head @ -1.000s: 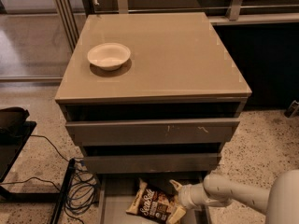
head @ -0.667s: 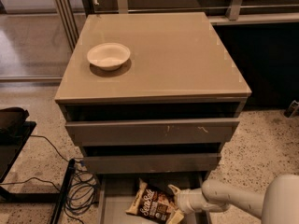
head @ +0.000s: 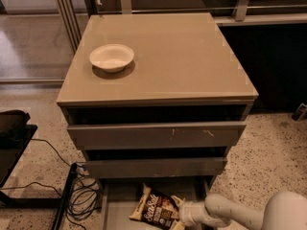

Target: Pick brown chip bag from bottom drawer and place on counter

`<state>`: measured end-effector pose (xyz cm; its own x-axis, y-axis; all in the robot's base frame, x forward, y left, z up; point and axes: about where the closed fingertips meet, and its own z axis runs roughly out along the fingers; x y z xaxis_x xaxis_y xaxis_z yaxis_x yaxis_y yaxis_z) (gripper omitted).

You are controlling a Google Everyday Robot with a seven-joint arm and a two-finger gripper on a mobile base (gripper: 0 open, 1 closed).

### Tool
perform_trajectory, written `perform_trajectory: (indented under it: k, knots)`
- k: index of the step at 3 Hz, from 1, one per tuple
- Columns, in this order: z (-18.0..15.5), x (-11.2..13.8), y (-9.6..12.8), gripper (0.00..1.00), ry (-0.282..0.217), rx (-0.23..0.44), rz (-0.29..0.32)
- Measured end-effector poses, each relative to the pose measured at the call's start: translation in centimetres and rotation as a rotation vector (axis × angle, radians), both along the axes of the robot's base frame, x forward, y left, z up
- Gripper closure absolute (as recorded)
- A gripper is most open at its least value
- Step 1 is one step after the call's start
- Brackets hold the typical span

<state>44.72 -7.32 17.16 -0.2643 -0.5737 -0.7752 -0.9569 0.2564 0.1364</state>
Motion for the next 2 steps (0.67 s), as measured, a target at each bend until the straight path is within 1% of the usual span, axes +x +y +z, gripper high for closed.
perform_trajectory:
  k: [1, 2]
  knots:
    - [-0.27, -0.08, 0.07, 0.0, 0.003, 0.002, -0.002]
    - [-0.27, -0.08, 0.07, 0.19, 0.003, 0.002, -0.002]
